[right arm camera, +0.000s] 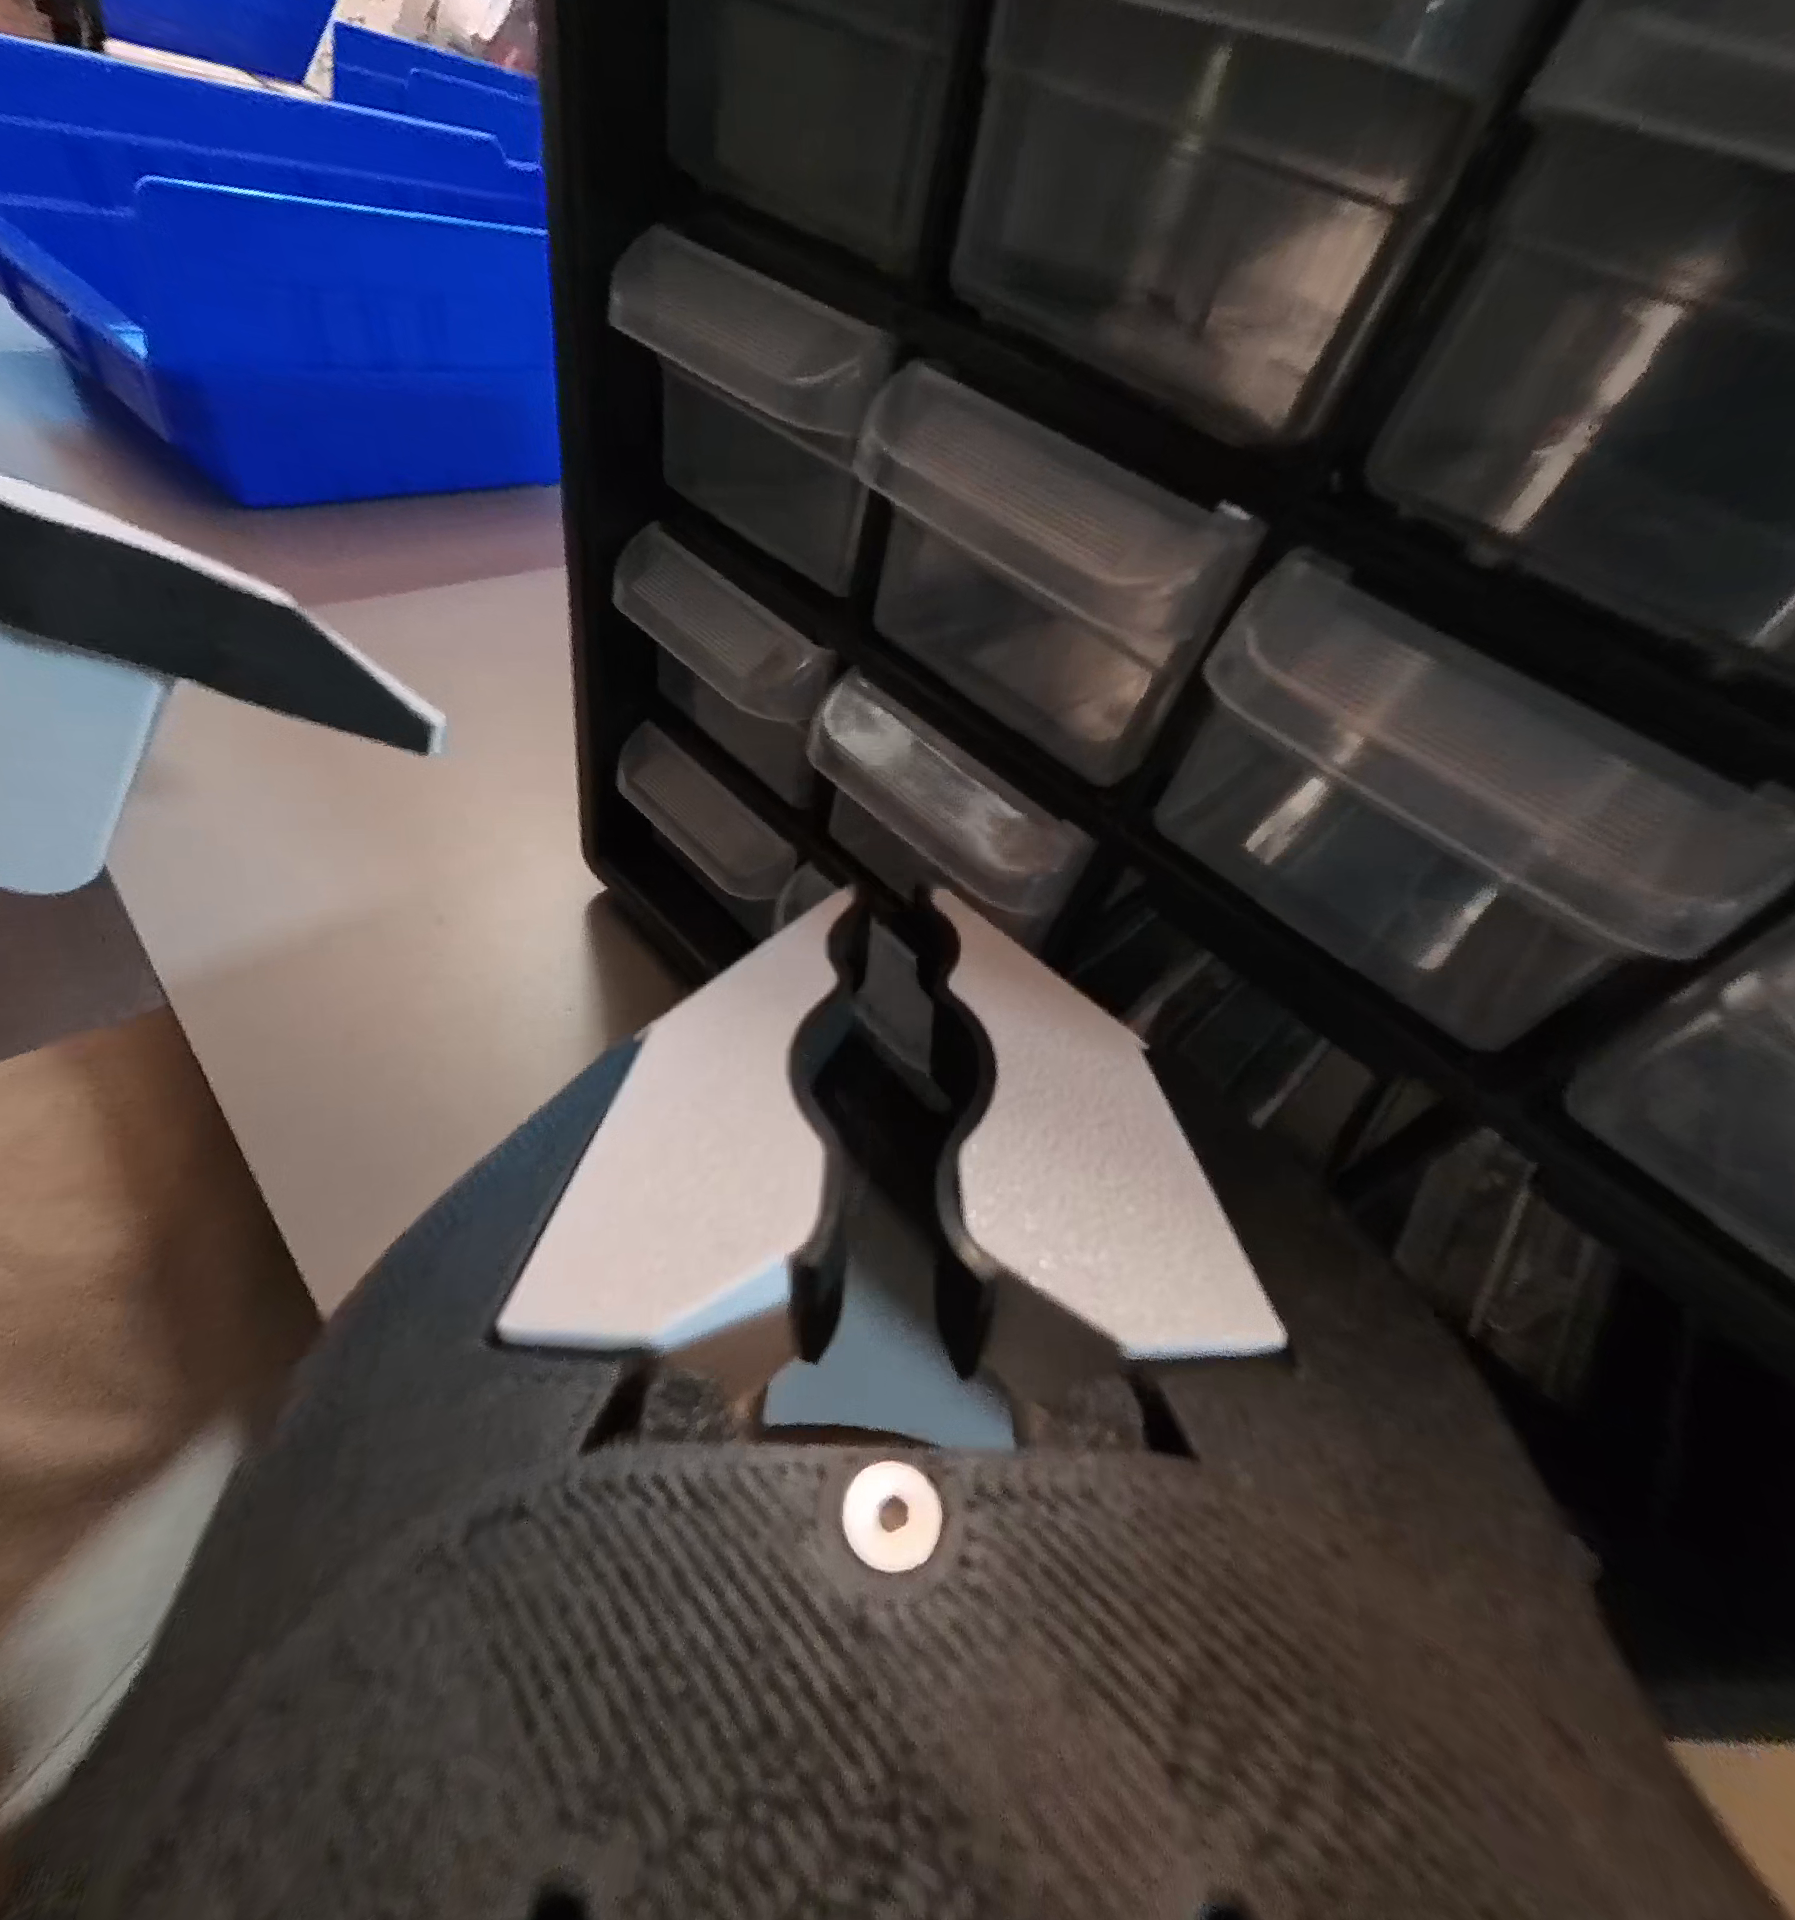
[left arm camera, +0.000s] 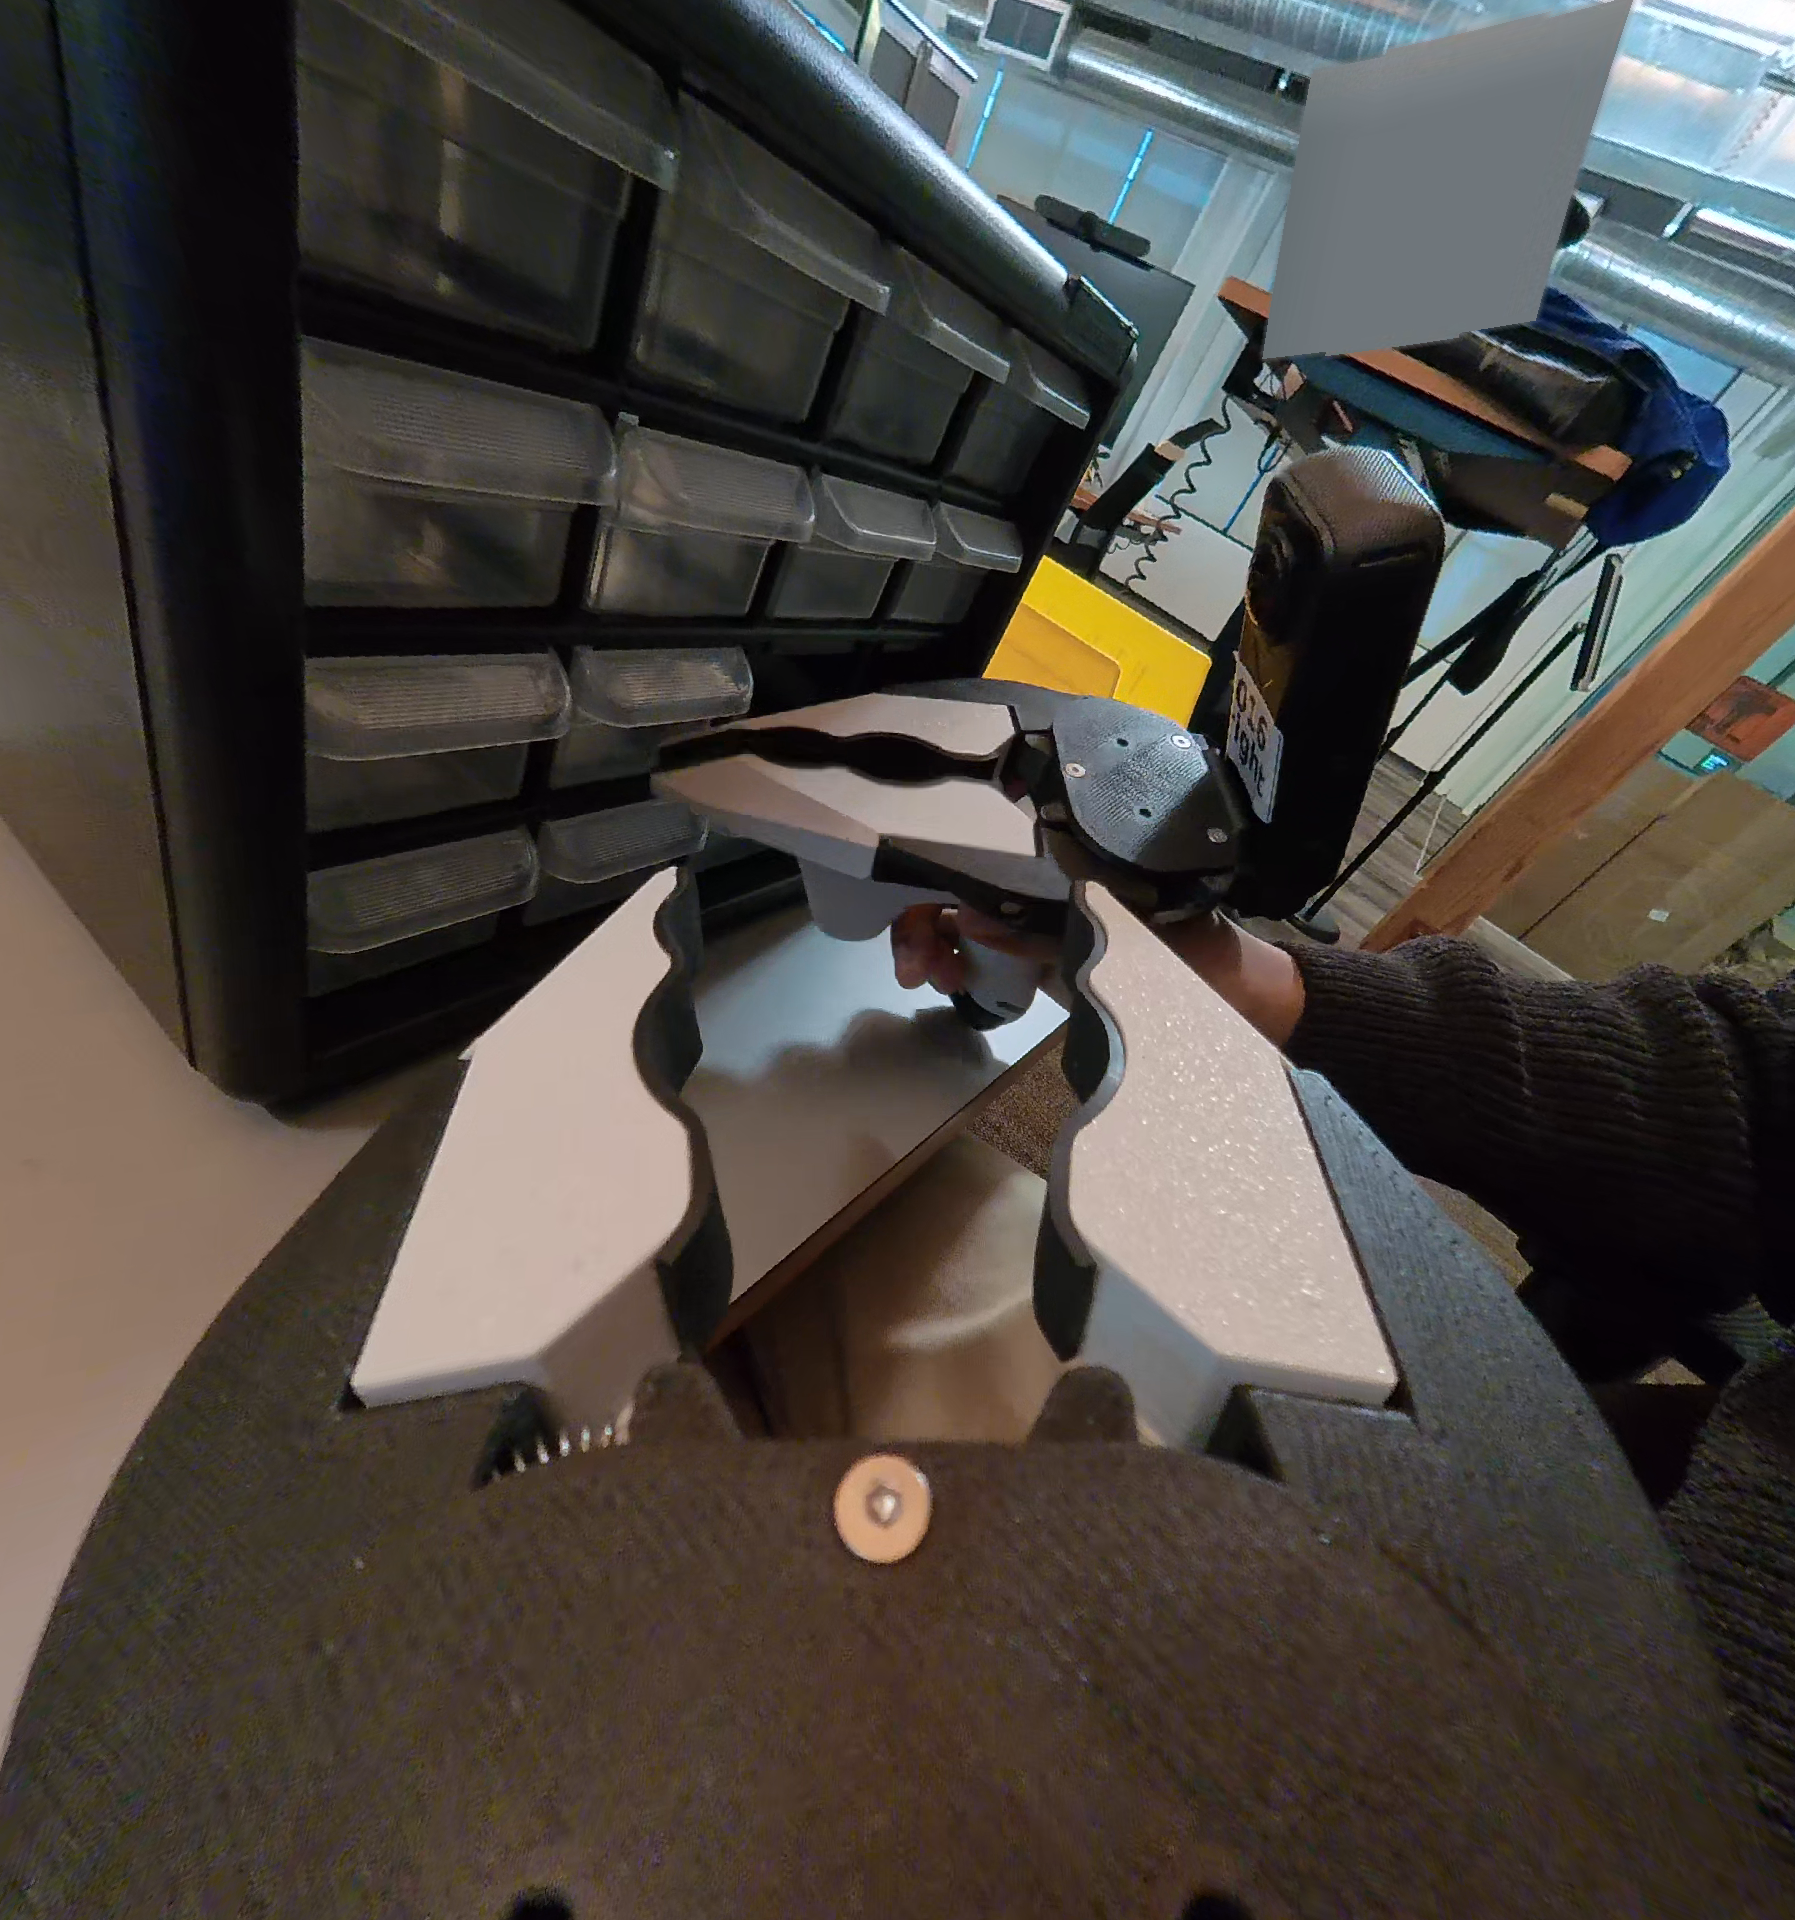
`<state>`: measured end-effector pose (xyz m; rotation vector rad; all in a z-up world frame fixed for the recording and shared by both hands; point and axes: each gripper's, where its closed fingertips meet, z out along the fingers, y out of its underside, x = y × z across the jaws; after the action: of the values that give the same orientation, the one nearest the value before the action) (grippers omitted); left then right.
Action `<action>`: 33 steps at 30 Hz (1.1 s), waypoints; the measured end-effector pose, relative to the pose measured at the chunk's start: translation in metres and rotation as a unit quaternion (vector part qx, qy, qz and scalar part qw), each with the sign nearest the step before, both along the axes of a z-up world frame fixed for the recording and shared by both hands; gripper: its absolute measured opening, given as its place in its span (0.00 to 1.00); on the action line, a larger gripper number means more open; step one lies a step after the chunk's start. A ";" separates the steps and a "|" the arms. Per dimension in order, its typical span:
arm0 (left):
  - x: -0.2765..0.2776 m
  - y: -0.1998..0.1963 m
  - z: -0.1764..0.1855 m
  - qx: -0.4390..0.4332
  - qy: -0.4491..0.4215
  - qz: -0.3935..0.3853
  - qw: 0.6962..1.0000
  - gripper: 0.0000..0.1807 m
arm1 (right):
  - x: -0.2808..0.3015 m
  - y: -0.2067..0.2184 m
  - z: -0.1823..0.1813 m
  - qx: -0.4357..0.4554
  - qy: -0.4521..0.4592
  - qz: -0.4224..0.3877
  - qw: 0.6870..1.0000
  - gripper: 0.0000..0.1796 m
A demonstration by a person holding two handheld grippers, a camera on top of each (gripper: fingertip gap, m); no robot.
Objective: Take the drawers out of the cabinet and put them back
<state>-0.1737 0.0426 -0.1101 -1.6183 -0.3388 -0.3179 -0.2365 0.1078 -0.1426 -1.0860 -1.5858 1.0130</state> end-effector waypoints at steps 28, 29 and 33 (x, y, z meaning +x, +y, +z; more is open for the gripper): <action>-0.202 -0.128 0.091 -0.026 0.055 0.230 0.971 0.37 | 0.032 -0.043 -0.017 -0.007 -0.059 0.137 0.989 0.06; -0.229 -0.143 0.091 -0.062 0.073 0.247 0.964 0.37 | 0.032 -0.044 -0.017 -0.005 -0.060 0.139 0.988 0.06; -0.327 -0.195 0.040 -0.297 0.126 0.259 0.910 0.27 | 0.033 -0.048 -0.020 0.001 -0.068 0.147 0.987 0.06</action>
<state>-0.5009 -0.1519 -0.0700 -2.0518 -0.6931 0.4449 -0.2037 0.0602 -0.1630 -0.9532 -1.8980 1.1490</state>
